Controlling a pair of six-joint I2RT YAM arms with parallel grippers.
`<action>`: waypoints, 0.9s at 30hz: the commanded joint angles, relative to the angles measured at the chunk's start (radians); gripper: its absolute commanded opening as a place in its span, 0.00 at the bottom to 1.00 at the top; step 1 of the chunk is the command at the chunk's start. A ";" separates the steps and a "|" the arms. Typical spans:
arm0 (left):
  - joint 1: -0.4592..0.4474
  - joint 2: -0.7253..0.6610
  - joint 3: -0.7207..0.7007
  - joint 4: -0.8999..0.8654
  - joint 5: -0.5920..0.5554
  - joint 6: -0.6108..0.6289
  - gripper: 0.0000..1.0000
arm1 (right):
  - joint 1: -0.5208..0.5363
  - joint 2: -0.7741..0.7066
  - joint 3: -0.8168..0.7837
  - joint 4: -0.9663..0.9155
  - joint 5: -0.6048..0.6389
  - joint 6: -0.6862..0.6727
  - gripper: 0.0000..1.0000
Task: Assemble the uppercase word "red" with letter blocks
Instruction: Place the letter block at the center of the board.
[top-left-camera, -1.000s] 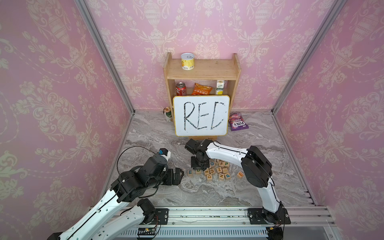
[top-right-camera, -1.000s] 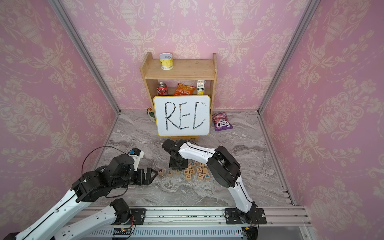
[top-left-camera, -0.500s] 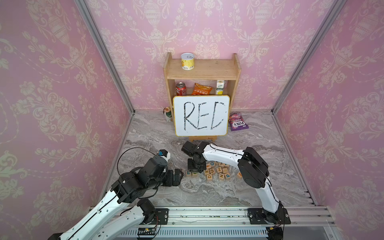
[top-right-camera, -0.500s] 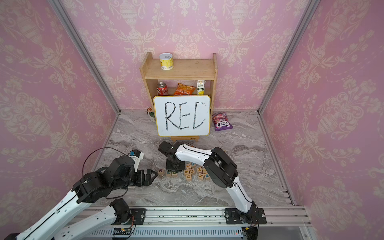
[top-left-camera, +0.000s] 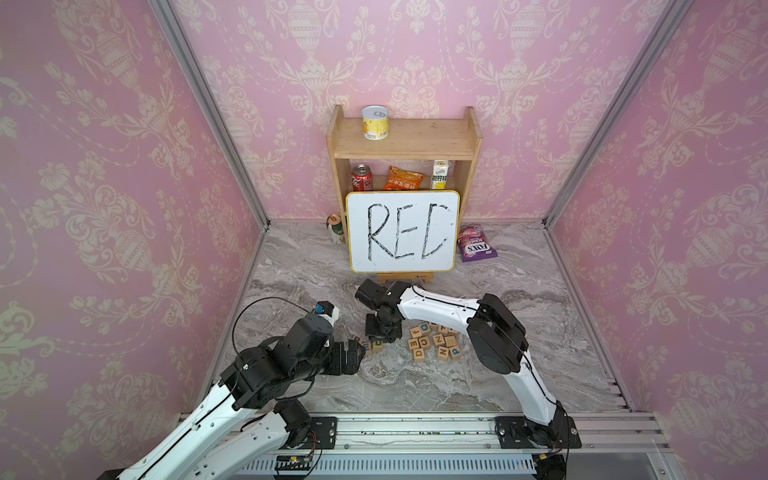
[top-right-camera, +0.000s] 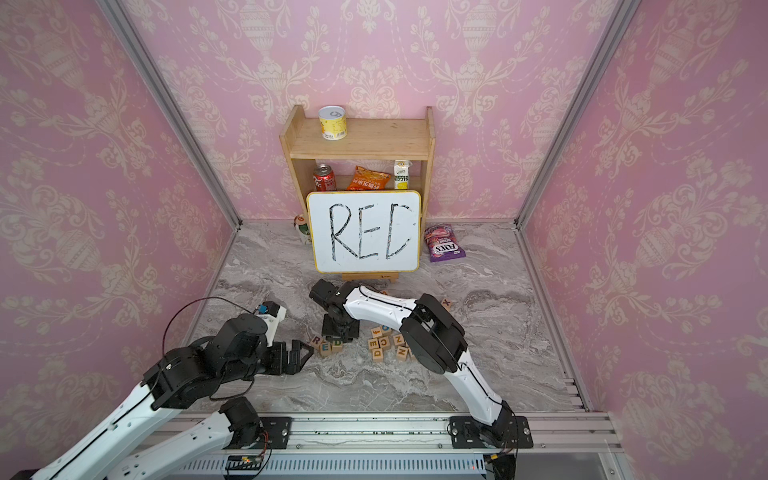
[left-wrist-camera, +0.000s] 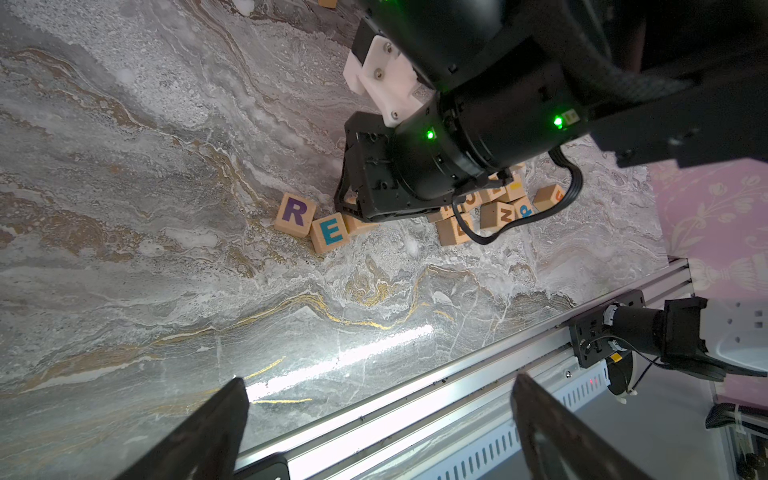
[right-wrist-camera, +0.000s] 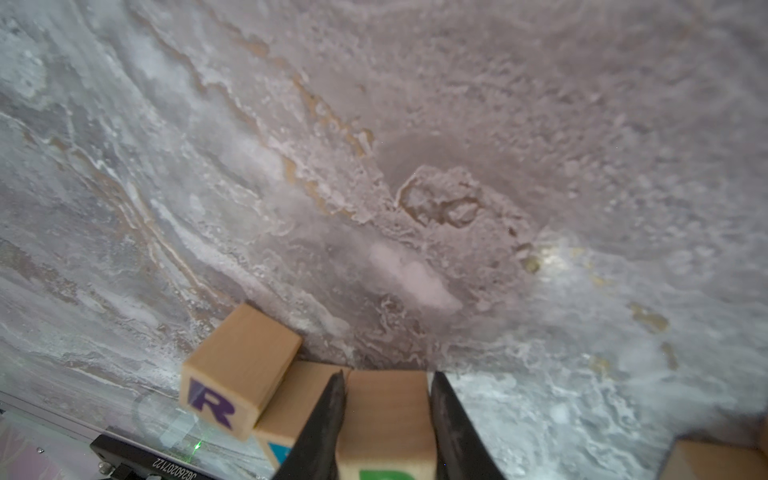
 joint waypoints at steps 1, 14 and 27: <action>0.008 -0.011 -0.010 -0.039 -0.022 -0.012 0.99 | 0.017 0.056 0.026 0.004 -0.020 0.024 0.12; 0.007 -0.010 -0.011 -0.030 -0.037 -0.014 0.99 | 0.022 0.027 0.039 -0.148 0.102 -0.033 0.11; 0.007 0.044 0.000 -0.002 -0.067 -0.018 0.99 | 0.020 -0.013 -0.028 -0.097 0.103 -0.044 0.46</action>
